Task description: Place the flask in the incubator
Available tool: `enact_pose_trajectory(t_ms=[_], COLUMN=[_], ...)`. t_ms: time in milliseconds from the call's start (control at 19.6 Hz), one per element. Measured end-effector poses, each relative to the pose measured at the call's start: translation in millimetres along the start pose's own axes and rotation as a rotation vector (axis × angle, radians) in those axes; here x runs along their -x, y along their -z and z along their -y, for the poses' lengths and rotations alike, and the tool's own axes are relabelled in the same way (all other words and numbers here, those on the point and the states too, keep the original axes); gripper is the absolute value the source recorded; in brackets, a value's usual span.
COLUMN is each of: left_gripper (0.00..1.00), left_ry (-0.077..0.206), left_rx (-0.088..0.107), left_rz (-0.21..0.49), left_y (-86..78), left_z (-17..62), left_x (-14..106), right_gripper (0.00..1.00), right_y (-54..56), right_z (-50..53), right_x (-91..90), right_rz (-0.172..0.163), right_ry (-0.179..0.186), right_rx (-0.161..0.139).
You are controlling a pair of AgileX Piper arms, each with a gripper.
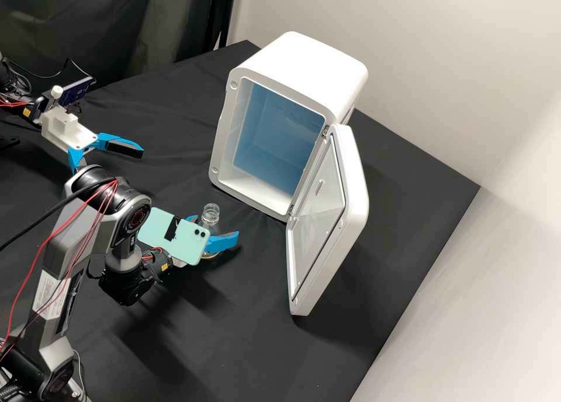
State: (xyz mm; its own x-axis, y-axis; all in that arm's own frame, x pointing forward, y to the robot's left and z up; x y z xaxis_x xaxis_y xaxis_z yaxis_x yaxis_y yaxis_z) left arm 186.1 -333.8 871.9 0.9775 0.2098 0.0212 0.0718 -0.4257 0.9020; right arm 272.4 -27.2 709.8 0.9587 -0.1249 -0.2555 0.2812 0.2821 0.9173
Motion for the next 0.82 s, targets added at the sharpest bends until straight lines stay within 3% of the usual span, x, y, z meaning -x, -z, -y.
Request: enact_pose_trajectory(t_ms=[816], left_gripper=[1.00], left_ry=[-0.001], left_rx=[0.000], left_rz=[0.006], left_y=[-2.0], left_z=[-0.1], left_x=[-0.9], right_gripper=[0.00], right_y=[-0.4], right_z=[-0.8], right_x=[-0.7], right_rz=[-0.010], right_ry=[0.002], right_rx=[-0.012])
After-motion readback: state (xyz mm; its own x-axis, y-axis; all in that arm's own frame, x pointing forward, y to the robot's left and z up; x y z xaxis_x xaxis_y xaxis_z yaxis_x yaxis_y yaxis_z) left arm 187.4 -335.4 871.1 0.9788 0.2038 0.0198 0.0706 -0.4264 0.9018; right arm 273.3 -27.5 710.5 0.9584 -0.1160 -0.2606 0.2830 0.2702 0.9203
